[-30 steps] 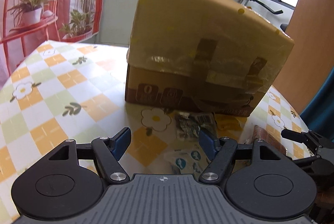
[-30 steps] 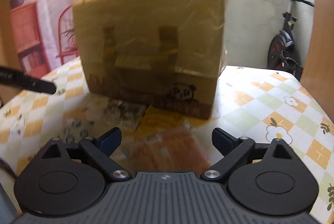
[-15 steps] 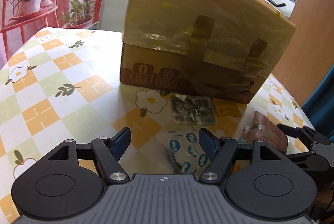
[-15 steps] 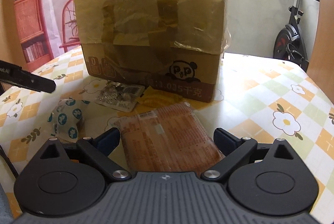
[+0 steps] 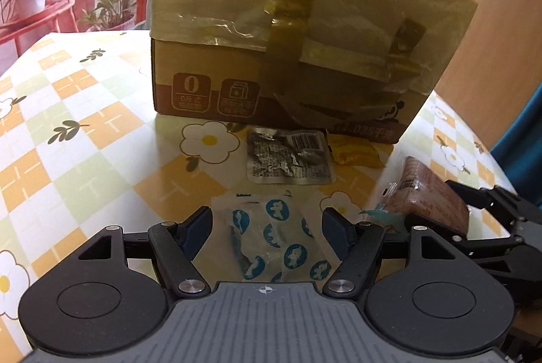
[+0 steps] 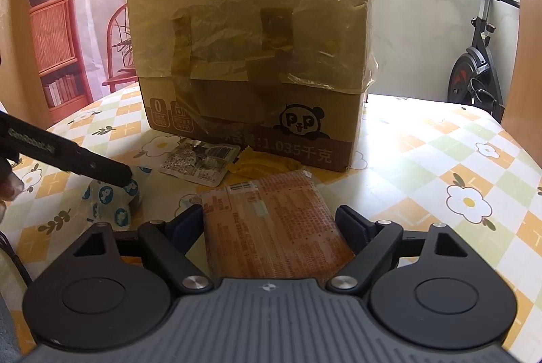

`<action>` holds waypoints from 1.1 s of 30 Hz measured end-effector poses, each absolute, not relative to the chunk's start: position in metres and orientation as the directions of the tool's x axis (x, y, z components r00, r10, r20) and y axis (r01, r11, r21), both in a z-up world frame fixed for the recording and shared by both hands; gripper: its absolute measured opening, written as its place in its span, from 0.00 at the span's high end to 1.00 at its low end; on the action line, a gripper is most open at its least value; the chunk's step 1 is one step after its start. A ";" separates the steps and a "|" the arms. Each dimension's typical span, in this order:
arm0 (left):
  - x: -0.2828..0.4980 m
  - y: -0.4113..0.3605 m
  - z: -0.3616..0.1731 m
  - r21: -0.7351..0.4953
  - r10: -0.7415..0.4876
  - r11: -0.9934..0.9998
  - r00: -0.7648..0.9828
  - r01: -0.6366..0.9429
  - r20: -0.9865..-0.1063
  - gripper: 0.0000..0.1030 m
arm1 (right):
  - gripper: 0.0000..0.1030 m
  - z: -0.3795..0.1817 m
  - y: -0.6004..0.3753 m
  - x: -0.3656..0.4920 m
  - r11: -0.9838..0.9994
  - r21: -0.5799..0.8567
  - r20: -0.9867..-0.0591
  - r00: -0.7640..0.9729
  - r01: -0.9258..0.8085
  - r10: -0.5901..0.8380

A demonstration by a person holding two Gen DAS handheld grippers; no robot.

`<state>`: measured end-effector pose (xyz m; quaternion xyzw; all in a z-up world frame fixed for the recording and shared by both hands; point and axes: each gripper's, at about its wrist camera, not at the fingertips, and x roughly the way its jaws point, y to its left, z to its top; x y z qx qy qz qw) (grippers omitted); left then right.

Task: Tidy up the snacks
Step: 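Close the left gripper on the white blue-dotted pack while the right gripper closes on the pink bread pack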

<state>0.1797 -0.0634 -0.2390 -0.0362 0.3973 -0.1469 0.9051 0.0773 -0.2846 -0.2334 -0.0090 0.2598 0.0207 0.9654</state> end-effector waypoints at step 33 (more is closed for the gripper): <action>0.166 -0.038 -0.242 -0.193 -0.246 0.969 0.718 0.156 -0.651 0.56 | 0.18 -0.235 -0.285 0.077 0.999 0.001 -0.500 0.865 -0.048 0.042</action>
